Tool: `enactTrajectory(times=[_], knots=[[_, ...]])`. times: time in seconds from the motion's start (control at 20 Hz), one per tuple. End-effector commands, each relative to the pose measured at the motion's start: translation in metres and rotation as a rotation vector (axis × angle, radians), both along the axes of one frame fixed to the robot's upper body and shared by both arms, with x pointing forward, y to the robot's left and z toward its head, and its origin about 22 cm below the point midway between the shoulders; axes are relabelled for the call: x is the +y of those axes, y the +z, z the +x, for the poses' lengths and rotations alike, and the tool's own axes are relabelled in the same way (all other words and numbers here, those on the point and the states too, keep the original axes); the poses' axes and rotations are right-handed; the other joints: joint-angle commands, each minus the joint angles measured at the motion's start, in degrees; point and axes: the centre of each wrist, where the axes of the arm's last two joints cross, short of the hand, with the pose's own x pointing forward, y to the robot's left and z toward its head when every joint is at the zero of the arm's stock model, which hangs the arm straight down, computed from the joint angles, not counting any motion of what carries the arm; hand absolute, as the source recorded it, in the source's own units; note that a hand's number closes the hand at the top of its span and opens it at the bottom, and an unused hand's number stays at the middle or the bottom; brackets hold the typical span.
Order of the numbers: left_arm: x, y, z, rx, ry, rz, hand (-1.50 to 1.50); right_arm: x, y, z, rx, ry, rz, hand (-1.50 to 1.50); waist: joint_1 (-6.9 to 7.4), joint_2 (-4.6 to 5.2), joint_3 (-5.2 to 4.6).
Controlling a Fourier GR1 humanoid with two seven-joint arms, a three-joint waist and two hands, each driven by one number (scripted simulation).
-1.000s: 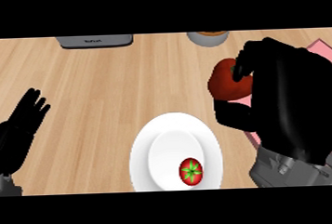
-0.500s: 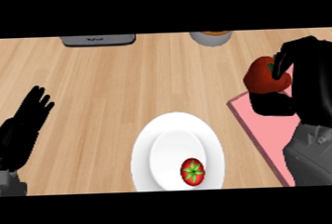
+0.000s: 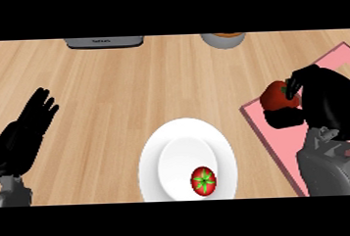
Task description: Pick the bell pepper from the plate and place it in the cardboard box
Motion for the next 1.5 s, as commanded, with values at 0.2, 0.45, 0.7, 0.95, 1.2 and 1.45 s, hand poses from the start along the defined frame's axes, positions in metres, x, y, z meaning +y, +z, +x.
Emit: enactTrajectory(times=[0.2,0.45,0.7,0.95,1.2,1.45], knots=[[-0.010,0.003,-0.009,-0.004,-0.012,-0.011,0.00,-0.043,-0.052,-0.011,0.129,0.001,0.131,-1.50,-0.09,-0.11,0.00],[0.004,0.003,-0.009,0.008,-0.015,-0.010,0.00,-0.032,-0.054,-0.024,-0.094,0.035,0.201,-1.50,-0.12,-0.14,0.01],[0.005,-0.004,-0.017,0.011,0.001,-0.001,0.00,-0.043,-0.022,-0.029,-0.416,-0.084,0.451,-1.50,-0.17,-0.25,0.05],[-0.006,0.012,-0.015,0.004,-0.001,-0.014,0.00,-0.074,-0.019,-0.059,-0.532,-0.117,0.553,-1.50,-0.51,-0.26,0.06],[0.008,0.020,-0.006,-0.007,0.017,-0.011,0.00,-0.116,-0.015,-0.100,-0.583,-0.154,0.600,-1.50,-0.88,-0.25,0.05],[0.014,-0.006,-0.018,0.008,0.010,0.016,0.00,-0.162,0.005,-0.135,-0.609,-0.107,0.651,-1.50,-0.79,-0.22,0.00]])
